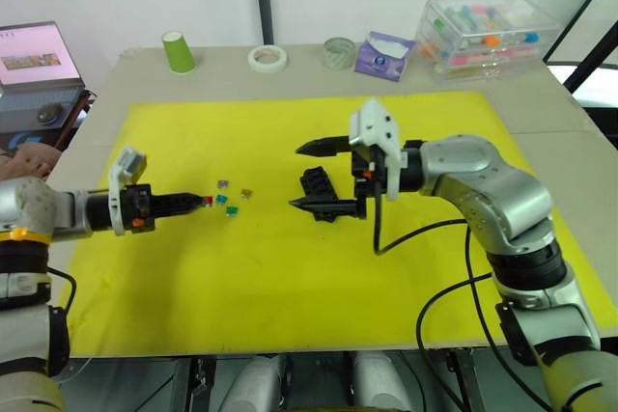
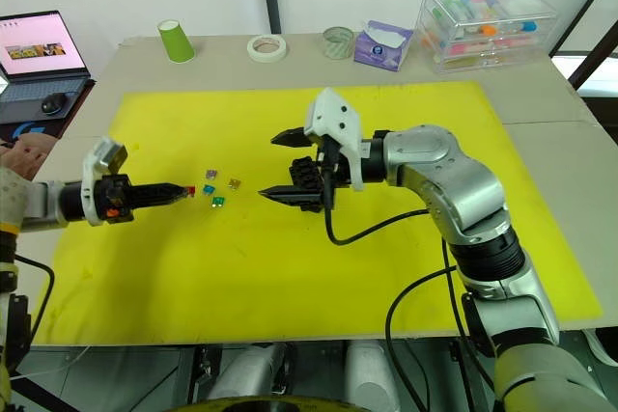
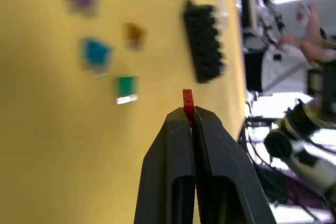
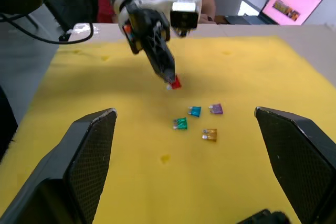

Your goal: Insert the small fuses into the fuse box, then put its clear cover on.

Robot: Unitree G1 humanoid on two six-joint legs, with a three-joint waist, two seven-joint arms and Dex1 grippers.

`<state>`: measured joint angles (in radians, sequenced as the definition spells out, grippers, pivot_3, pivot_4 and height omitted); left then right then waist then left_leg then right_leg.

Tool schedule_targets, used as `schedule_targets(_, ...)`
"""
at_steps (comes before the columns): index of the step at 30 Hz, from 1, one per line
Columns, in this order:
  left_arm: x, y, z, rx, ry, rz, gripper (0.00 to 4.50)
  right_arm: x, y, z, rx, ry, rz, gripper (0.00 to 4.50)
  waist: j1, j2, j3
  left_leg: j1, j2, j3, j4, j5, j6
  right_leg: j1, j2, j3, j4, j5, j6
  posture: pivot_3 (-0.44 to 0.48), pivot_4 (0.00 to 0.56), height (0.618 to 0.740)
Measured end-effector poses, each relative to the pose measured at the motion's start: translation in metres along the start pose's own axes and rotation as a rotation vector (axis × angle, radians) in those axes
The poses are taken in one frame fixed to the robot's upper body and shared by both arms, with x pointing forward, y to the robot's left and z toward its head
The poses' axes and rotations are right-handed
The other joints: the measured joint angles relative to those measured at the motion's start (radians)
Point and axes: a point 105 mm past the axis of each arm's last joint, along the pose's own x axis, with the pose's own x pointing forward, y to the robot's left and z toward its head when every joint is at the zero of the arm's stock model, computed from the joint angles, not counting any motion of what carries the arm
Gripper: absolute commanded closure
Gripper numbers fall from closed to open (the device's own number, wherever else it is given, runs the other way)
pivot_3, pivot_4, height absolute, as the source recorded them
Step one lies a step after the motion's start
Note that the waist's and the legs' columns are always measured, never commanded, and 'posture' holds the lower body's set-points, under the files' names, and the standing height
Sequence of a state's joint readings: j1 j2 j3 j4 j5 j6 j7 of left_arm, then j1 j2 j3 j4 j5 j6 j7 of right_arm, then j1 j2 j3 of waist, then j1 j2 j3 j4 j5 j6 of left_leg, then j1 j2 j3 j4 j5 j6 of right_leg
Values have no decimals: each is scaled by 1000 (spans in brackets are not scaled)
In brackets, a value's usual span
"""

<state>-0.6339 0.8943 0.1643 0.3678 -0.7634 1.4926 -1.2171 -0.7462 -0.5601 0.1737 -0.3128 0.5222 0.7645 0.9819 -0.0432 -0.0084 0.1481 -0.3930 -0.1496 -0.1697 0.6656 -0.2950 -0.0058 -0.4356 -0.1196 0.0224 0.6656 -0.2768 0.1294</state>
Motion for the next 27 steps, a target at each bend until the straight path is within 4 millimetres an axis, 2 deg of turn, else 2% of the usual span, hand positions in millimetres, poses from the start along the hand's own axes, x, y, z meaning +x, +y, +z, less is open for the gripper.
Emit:
schedule_targets(4, 16, -38, -4, 307, 33, -99, 4450, -13, -6, 3, 80, 65, -16, 0, 3, 0, 0, 0, 1, 0, 0, 0, 0, 0, -1, 1, -2, 0, 0, 0, 150, 740)
schedule_targets(6, 34, -61, -16, 525, 83, -156, 4450, -20, -8, 4, 110, 118, -11, 0, 5, 0, 0, 0, 1, 1, 0, 0, 0, 3, -1, 1, -5, 0, 0, 0, 150, 740)
schedule_targets(8, 48, -74, -26, 693, 94, -204, 4450, -17, -9, 8, 131, 123, -13, 0, 4, 0, 0, 0, 2, 2, -1, 0, 0, 4, 0, 1, -9, 0, 0, 0, 150, 740)
schedule_targets(9, 57, -77, -31, 758, 92, -231, 4488, -15, -10, 8, 136, 130, -14, 207, 5, 0, 0, 0, 3, 2, -1, 0, 0, 4, 0, 1, -11, 0, 0, 0, 150, 740)
schedule_targets(11, 65, -76, -33, 862, 77, -222, 4500, -13, -8, 4, 140, 149, -4, 637, 5, 0, 0, 0, 3, 3, -1, 0, 0, 5, 0, 0, -12, 0, 0, 0, 150, 740)
schedule_targets(14, 74, -74, -28, 1036, 35, -188, 4500, -10, -4, -2, 142, 178, 23, 1647, 7, 0, 0, 0, 3, 4, -1, 0, 0, 5, 0, 0, -13, 0, 0, 0, 150, 740)
schedule_targets(21, 89, -82, -17, 1276, -27, -186, 4500, -7, -3, -6, 67, 217, 18, 1647, 30, 0, 0, 0, 3, 4, 0, 0, 0, 6, 0, 0, -14, 0, 0, 0, 150, 740)
schedule_targets(26, 95, -83, -16, 1319, -31, -177, 4500, -5, -1, -6, 25, 224, 13, 3144, 30, 0, 0, 0, 3, 4, 0, 0, 0, 6, 0, 0, -14, 0, 0, 0, 150, 740)
schedule_targets(27, 95, -82, -15, 1322, -34, -174, 4500, -5, -2, -6, 20, 226, 9, 3144, 30, 0, 0, 0, 3, 4, 0, 0, 0, 6, 0, 0, -14, 0, 0, 0, 150, 740)
